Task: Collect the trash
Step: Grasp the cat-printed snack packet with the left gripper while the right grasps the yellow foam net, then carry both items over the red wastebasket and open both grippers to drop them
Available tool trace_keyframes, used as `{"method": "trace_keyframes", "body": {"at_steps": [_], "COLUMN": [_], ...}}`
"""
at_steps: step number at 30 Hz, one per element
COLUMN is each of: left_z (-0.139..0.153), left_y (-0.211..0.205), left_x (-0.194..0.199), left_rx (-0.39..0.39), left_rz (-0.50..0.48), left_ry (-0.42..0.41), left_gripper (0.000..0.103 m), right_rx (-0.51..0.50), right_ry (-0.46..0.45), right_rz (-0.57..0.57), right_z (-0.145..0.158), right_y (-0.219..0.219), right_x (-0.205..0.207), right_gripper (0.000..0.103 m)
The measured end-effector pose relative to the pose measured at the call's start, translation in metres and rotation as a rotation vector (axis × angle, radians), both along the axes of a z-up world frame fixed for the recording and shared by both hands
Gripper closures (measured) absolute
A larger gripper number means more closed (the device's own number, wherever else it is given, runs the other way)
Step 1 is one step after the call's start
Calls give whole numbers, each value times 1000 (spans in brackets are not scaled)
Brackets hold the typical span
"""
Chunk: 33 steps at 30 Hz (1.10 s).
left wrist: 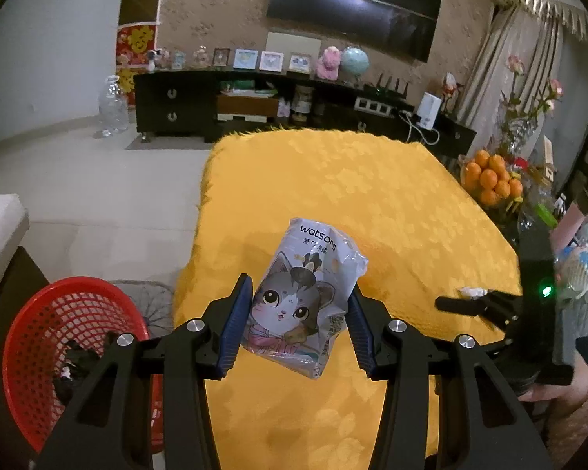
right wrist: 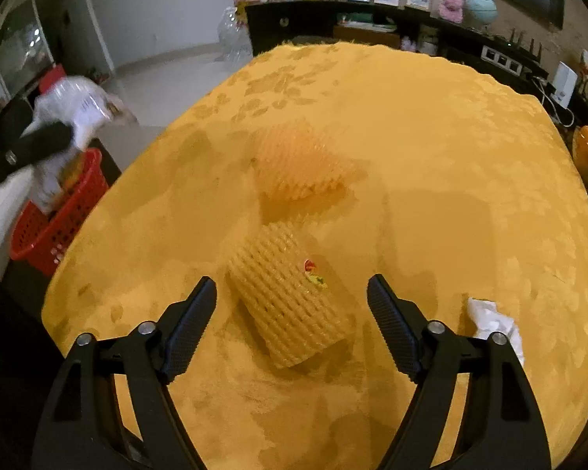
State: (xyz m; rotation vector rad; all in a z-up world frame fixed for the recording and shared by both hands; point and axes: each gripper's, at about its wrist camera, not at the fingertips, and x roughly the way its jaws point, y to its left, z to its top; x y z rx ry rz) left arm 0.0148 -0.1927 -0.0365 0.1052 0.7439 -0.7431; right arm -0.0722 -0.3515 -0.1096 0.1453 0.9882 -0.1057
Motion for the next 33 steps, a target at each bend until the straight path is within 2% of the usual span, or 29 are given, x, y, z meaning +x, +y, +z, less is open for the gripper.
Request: {"method": "trace_keyframes", "body": {"at_steps": [1, 7, 13, 22, 33], "left_z": [1, 6, 10, 14, 29], "left_y": [2, 14, 18, 23, 49], "left_x": [0, 1, 3, 4, 9], "left_rx": [-3, -19, -21, -12, -12], "left_rz": [4, 23, 40, 70, 179], "left_ry": [-1, -8, -15, -42, -98], "left_gripper": [58, 58, 58, 58, 58], "right_rx": [-3, -24, -20, -14, -34], "right_ry": [11, 22, -9, -113, -258], "right_rz": [3, 8, -23, -95, -148], "right_z": [-3, -7, 0, 29, 78], "right_y": [0, 2, -4, -11, -6], "right_x": [1, 1, -1, -2, 5], "right_gripper": [40, 58, 68, 68, 68]}}
